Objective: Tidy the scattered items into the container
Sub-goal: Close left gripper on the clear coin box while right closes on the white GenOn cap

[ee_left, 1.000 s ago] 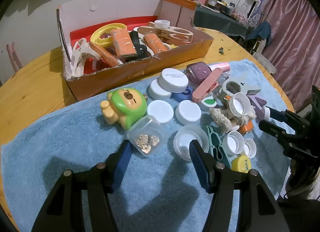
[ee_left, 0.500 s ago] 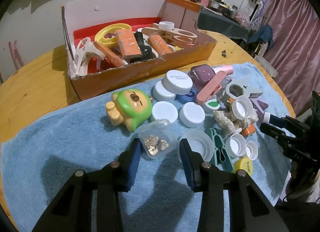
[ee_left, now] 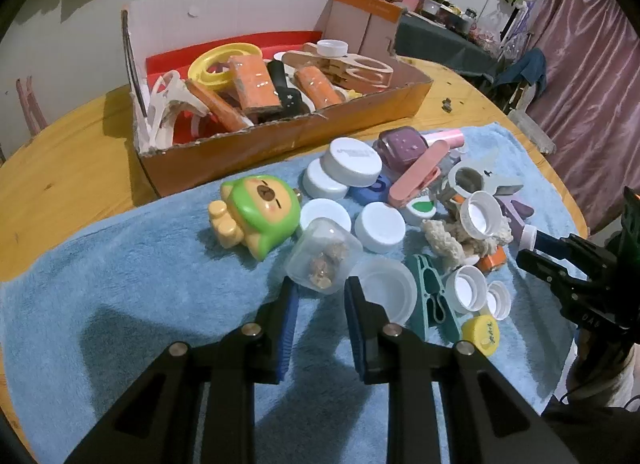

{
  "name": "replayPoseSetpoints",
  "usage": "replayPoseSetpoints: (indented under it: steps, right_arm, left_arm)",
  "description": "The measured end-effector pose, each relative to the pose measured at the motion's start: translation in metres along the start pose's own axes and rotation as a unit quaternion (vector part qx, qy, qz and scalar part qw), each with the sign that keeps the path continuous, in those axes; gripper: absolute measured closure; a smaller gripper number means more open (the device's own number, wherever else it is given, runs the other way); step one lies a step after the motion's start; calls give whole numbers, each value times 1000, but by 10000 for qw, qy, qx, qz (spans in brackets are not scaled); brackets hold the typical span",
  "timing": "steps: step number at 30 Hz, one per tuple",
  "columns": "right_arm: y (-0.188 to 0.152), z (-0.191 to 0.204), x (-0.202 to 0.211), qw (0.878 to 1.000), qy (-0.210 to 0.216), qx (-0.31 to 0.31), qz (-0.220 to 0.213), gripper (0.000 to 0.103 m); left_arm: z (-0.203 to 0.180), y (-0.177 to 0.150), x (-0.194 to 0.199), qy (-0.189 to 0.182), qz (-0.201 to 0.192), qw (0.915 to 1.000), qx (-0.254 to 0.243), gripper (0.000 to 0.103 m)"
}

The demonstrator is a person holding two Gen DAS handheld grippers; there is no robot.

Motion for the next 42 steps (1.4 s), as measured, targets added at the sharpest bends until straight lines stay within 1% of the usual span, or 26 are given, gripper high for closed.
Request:
replayPoseSetpoints:
  steps: [3,4,5,7,9,11,14,17,24,27,28,29,31,33,36,42]
  right_arm:
    - [0,0,0,10000,-1,3,16,64]
    - [-1,0,-1,10000,-5,11,24,64]
    - [-1,0,-1,10000,-6,17,28,64]
    - [-1,0,-2,10000,4,19,43,64]
    - [-2,0,-1,10000,10,21,42,64]
    - [-2,0,-2,10000,15,24,40,64]
    - [-2,0,-1,10000,12,27,45,64]
    - [-2,1,-2,10000,12,29,48,64]
    - [-2,2,-3,10000,38,43,55,64]
    - [-2,1,-2,10000,42,35,54,64]
    - [-2,2,-3,10000,48,36,55,64]
    - [-2,2,-3,10000,54,38,56,64]
    - [-2,3,-2,10000,57,35,57,64]
    - [-2,3,-2,10000,51,35,58,64]
    - [-2,3,-2,10000,44,38,55,64]
    - [-3,4,-2,10000,9,82,30,64]
  left_arm:
    - [2,0,1,154,20,9999,-24,75]
    - [2,1,2,219,10,9998,-42,71]
    - [3,1,3,280,-4,9996,-56,64]
    - [4,3,7,442,-83,9989,-118,60]
    - [4,4,10,500,-110,9985,-178,58]
    - [3,7,12,495,-128,9985,-188,50]
    - [3,10,7,487,-58,9987,-104,50]
    - [3,12,3,375,-9,9993,43,50]
    - [6,15,-4,489,19,9984,282,50]
    - [5,14,-6,562,33,9981,255,50]
    - [5,14,-7,564,44,9980,270,52]
    - [6,13,-7,561,49,9980,286,56]
    - [7,13,-7,557,60,9980,285,57]
    - [8,12,-6,544,50,9980,314,63]
    - [9,11,-4,455,67,9984,341,63]
    - [6,8,0,417,69,9987,289,63]
Point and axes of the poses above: each gripper's, at about its wrist camera, not at the fingertips, and x roughly against the way its jaws point, z to its left, y to its top, the point moved 5 cm from there along -x, roughly the way its jaws point, and after that the axes turned 3 degrees about -x, right-handed, at the moved point
